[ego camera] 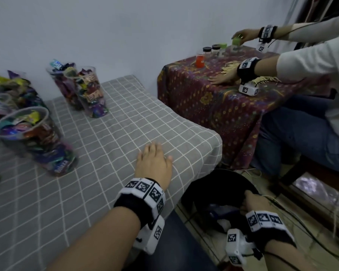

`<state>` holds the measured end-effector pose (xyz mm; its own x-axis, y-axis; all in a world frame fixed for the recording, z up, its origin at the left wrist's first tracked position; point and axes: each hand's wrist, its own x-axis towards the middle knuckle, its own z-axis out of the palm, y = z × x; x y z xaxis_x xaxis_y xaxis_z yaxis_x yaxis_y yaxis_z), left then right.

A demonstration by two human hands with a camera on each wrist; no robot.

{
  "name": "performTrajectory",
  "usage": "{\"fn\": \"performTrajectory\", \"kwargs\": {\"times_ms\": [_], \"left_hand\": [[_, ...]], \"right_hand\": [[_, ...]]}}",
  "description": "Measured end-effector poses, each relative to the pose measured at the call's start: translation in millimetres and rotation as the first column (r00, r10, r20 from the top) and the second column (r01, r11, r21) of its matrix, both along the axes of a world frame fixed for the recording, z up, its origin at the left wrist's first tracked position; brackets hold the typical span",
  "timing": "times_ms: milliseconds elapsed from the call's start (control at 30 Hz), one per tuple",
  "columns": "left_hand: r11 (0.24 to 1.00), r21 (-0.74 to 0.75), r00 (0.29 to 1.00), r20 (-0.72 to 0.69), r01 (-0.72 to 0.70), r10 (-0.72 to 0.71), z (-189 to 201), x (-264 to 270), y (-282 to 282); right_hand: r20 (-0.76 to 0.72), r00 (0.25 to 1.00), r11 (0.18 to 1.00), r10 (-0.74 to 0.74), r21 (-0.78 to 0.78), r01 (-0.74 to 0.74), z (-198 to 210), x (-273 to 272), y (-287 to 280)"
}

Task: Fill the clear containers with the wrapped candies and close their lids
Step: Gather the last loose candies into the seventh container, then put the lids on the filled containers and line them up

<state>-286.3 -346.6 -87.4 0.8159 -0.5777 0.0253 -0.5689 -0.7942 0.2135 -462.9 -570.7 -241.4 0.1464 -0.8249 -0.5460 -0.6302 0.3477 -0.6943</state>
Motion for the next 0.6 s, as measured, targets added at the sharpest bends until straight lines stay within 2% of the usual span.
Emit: {"fn": "performTrajectory", "kwargs": {"times_ms": [67, 200, 300, 367, 467, 600], "left_hand": [[1.0, 0.003, 1.0, 0.007, -0.008, 0.008, -0.6, 0.1, 0.6], [0.999, -0.007, 0.999, -0.008, -0.034, 0.034, 0.5, -2.6, 7.1], [0.998, 0.0, 0.998, -0.034, -0.058, 0.058, 1.5, -3.2, 16.7], [0.996, 0.003, 0.996, -0.036, -0.084, 0.084, 1.5, -2.3, 25.1], [0.991, 0.006, 0.99, -0.045, -0.132, 0.132, 0.3, -0.8, 40.5], [0.981, 0.026, 0.98, -0.045, -0.194, 0.195, 0.1, -0.8, 64.5]], "right_hand": [[0.071, 0.997, 1.0, 0.011, -0.025, -0.009, 9.1, 8.6, -5.1], [0.26, 0.965, 0.987, 0.033, -0.158, 0.008, 93.3, 39.1, 20.9], [0.396, 0.914, 0.97, 0.09, -0.241, 0.009, 141.0, 62.1, 35.8], [0.466, 0.872, 0.961, 0.151, -0.276, -0.019, 167.7, 78.5, 47.3], [0.601, 0.767, 0.959, 0.225, -0.275, -0.067, 203.2, 105.7, 70.2], [0.639, 0.643, 0.902, 0.422, -0.368, -0.226, 234.4, 137.8, 111.0]]}}
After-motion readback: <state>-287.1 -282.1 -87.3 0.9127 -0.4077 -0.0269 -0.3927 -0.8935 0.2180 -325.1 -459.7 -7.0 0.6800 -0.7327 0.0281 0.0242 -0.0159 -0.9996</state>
